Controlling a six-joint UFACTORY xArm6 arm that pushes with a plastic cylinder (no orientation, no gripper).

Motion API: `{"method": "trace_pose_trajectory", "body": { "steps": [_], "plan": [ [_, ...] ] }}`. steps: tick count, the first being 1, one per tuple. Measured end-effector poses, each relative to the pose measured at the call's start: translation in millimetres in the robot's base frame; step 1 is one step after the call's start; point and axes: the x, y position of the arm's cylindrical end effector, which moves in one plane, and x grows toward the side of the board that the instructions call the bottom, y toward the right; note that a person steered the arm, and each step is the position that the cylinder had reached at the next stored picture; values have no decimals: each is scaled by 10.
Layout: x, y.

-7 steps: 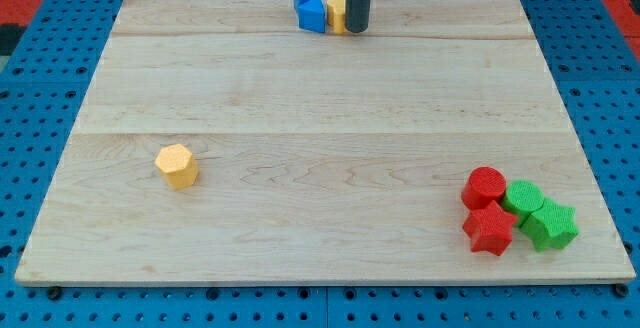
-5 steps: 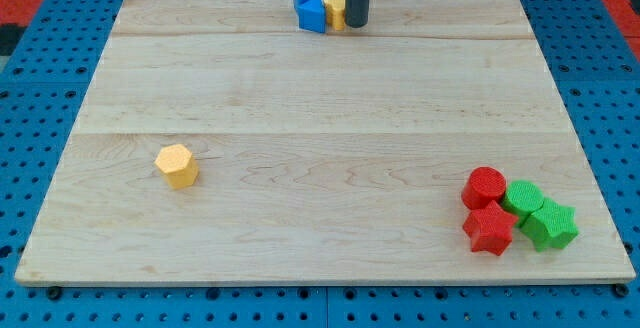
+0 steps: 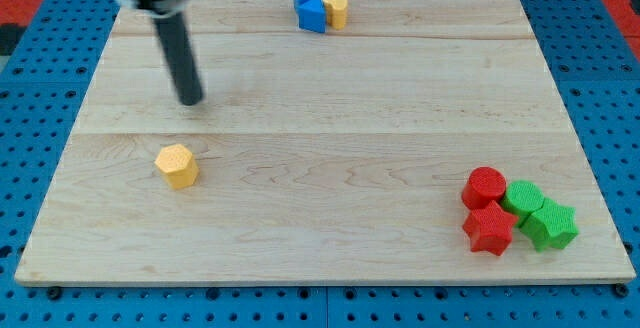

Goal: Push the yellow hexagon to the yellow heart

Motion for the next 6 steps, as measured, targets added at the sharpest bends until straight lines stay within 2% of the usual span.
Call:
{"method": "trace_pose_trajectory", "body": {
  "steps": [1,2,3,6],
  "plan": [
    [370,-318],
    [952,-236],
    [1191,-144],
    [816,1273]
  ]
}}
